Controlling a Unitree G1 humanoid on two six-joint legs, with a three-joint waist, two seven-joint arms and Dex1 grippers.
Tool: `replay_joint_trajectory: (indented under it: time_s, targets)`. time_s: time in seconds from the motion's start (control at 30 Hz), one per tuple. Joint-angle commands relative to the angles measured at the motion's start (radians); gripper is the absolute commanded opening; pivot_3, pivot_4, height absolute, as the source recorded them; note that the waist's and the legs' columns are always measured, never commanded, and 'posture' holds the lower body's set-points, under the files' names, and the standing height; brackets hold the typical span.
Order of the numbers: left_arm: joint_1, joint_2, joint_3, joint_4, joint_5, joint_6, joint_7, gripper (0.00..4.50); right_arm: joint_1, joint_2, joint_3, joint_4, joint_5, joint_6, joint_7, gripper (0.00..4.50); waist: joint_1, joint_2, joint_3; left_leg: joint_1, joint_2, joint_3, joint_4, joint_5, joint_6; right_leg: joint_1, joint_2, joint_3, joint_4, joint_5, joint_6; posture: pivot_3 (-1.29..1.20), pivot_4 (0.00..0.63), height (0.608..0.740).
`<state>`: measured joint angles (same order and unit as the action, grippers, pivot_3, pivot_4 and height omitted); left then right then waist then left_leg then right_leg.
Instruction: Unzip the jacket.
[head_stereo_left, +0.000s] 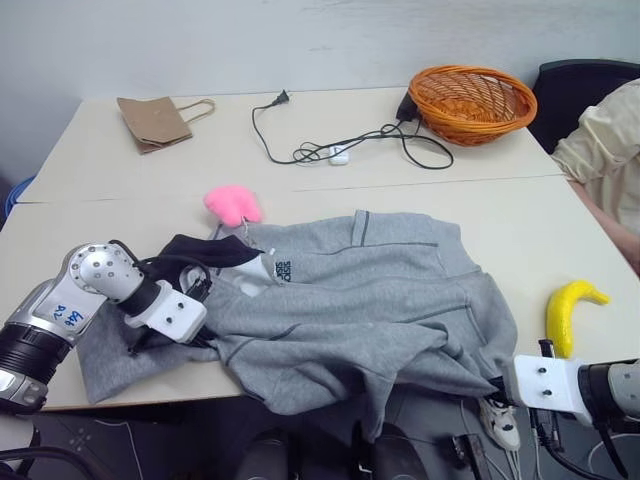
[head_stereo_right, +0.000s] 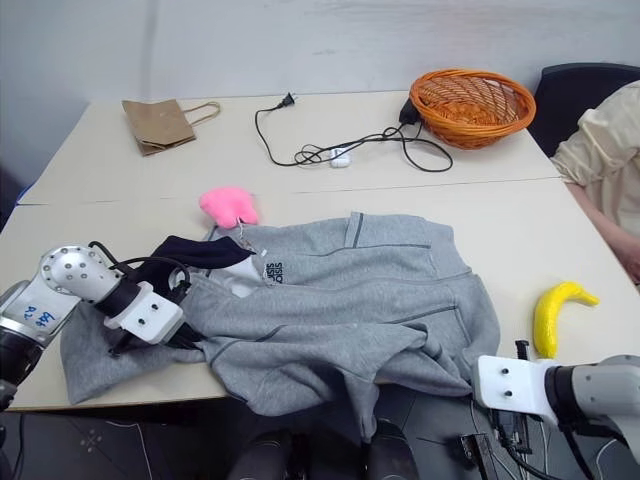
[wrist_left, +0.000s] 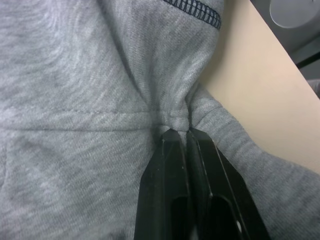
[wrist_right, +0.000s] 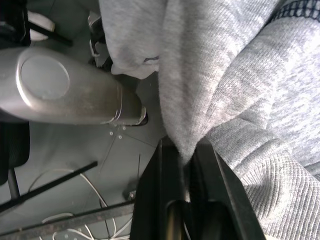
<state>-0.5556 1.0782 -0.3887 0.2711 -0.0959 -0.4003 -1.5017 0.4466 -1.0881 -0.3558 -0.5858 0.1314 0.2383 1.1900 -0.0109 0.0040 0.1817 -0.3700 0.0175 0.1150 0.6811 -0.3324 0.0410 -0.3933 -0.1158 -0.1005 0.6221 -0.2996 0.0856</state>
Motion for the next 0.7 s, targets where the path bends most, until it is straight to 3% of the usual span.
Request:
replay_joint_trajectory:
  time_s: [0.03,0.2,0.37,0.57,0.63,0.7]
  targets:
    - [0.04,0.021,-0.011,0.015,0.057,0.006,-0.06,0.0,-0.018,0.008,-0.03,-0.016,0.032,0.049,-0.007,1.4,0.0,0.0,0.0,0.0,0.0,0.0,0.0,0.0,0.0,0.0,0.0,0.0,0.0,0.0,0.0,0.0,0.15,0.74]
    - [0.073,0.075,0.028,-0.091,-0.078,0.218,-0.113,1.29,-0.064,-0.008,-0.085,-0.04,0.143,0.159,0.029,3.02,-0.007,0.0,0.0,0.0,0.001,0.0,0.0,0.0,0.0,-0.001,0.0,0.0,0.001,0.0,-0.001,0.0,0.15,0.74]
    - [0.042,0.136,0.111,-0.234,-0.371,0.667,-0.113,2.78,-0.187,-0.022,-0.222,-0.104,0.472,0.434,0.054,4.5,-0.008,-0.006,0.004,-0.002,0.001,-0.003,0.0,0.0,0.0,-0.001,0.0,-0.001,0.001,-0.001,-0.001,0.0,0.15,0.74]
    - [-0.226,0.046,0.216,-0.099,-0.556,1.12,-0.041,4.46,-0.398,-0.063,-0.313,-0.07,0.821,0.669,-0.034,4.5,0.02,-0.009,0.005,-0.005,0.0,-0.008,0.002,0.0,0.0,0.0,-0.001,-0.004,0.0,-0.001,-0.001,0.0,0.15,0.74]
    - [-0.311,-0.003,0.236,-0.007,-0.551,1.19,-0.003,4.46,-0.475,-0.06,-0.296,-0.05,0.887,0.703,-0.106,4.5,0.022,-0.009,0.005,-0.005,-0.001,-0.008,0.002,0.0,0.0,0.001,-0.001,-0.004,0.0,-0.001,-0.001,0.0,0.15,0.74]
    - [-0.422,-0.1,0.249,0.161,-0.48,1.237,0.15,4.46,-0.543,-0.05,-0.265,-0.044,0.932,0.719,-0.176,4.5,0.027,-0.009,0.005,-0.006,-0.002,-0.007,0.002,0.001,-0.001,-0.001,-0.001,-0.004,0.001,-0.001,-0.001,0.0,0.15,0.74]
